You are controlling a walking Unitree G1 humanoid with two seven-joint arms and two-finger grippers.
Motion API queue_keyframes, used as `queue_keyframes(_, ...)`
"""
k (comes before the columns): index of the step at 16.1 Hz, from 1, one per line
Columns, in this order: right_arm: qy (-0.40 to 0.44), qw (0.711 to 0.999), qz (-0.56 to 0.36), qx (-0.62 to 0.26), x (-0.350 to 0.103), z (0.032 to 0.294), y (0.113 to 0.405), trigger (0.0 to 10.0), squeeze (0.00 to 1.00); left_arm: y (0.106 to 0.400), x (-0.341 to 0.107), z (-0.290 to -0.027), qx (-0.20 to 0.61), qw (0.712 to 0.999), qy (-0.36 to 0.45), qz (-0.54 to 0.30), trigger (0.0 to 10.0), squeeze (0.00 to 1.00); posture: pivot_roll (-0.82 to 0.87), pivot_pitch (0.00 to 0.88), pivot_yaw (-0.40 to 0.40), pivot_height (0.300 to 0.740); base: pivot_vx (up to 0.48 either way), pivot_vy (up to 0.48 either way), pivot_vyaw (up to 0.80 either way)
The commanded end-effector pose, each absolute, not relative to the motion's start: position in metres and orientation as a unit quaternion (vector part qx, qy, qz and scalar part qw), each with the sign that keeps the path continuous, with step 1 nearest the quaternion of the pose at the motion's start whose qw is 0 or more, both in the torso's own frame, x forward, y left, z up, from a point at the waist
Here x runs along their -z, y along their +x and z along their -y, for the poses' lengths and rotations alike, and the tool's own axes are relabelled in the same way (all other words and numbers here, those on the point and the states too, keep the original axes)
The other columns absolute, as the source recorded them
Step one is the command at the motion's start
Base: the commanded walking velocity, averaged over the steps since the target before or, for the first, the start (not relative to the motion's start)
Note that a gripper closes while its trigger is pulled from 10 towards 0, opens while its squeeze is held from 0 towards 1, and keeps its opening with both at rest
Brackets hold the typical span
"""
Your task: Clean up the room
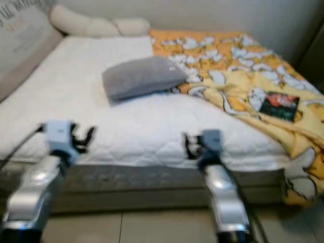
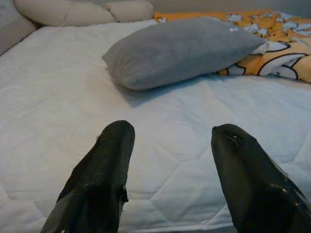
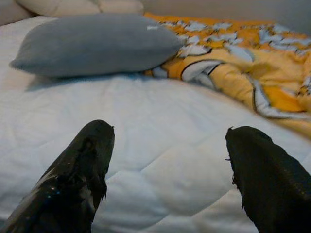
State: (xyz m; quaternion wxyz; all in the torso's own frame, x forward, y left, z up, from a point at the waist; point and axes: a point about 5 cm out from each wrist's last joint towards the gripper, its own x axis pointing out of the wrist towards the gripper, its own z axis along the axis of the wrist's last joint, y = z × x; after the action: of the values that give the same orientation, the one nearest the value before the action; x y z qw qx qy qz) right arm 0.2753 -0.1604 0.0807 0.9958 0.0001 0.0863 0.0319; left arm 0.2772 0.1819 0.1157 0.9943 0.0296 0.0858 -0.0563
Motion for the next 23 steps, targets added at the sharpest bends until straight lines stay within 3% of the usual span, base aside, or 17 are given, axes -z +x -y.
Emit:
queue_keyframes(1,0.005,0.996,-0.074,-0.045,-0.086,0.149,0.278,10.0,0.0,0.276,-0.118,-0.192,0.04,0.995,0.04,-0.084,10.0,0.0,0.01,0.0,-0.015,0.74,0.337,0.0,0.49)
queue_keyframes(6,0.041,0.996,-0.076,-0.034,-0.087,0.154,0.279,10.0,0.0,0.276,-0.114,-0.188,0.046,0.994,0.039,-0.089,10.0,0.0,0.0,0.0,-0.012,0.74,0.337,0.0,0.08)
queue_keyframes(8,-0.002,0.997,-0.062,-0.041,-0.089,0.154,0.278,10.0,0.0,0.275,-0.112,-0.19,0.042,0.994,0.041,-0.092,10.0,0.0,0.01,0.0,-0.025,0.74,0.337,0.0,0.0)
queue_keyframes(11,0.062,0.994,-0.064,-0.07,-0.088,0.147,0.274,10.0,0.0,0.276,-0.113,-0.192,0.037,0.995,0.04,-0.089,10.0,0.0,0.01,0.0,-0.022,0.74,0.336,0.0,0.0)
queue_keyframes(15,0.157,0.985,-0.056,-0.035,-0.094,0.153,0.279,10.0,0.0,0.278,-0.113,-0.189,0.043,0.994,0.041,-0.087,10.0,0.0,0.01,0.0,-0.026,0.74,0.336,0.0,0.0)
queue_keyframes(17,0.072,0.993,-0.094,-0.025,-0.086,0.156,0.279,10.0,0.0,0.28,-0.114,-0.189,0.044,0.994,0.043,-0.085,10.0,0.0,0.01,0.0,-0.025,0.74,0.337,0.0,0.0)
queue_keyframes(23,0.001,0.998,-0.064,-0.028,-0.092,0.151,0.287,10.0,0.0,0.285,-0.114,-0.184,0.051,0.994,0.047,-0.08,10.0,0.0,0.0,0.0,-0.026,0.74,0.336,0.0,0.0)
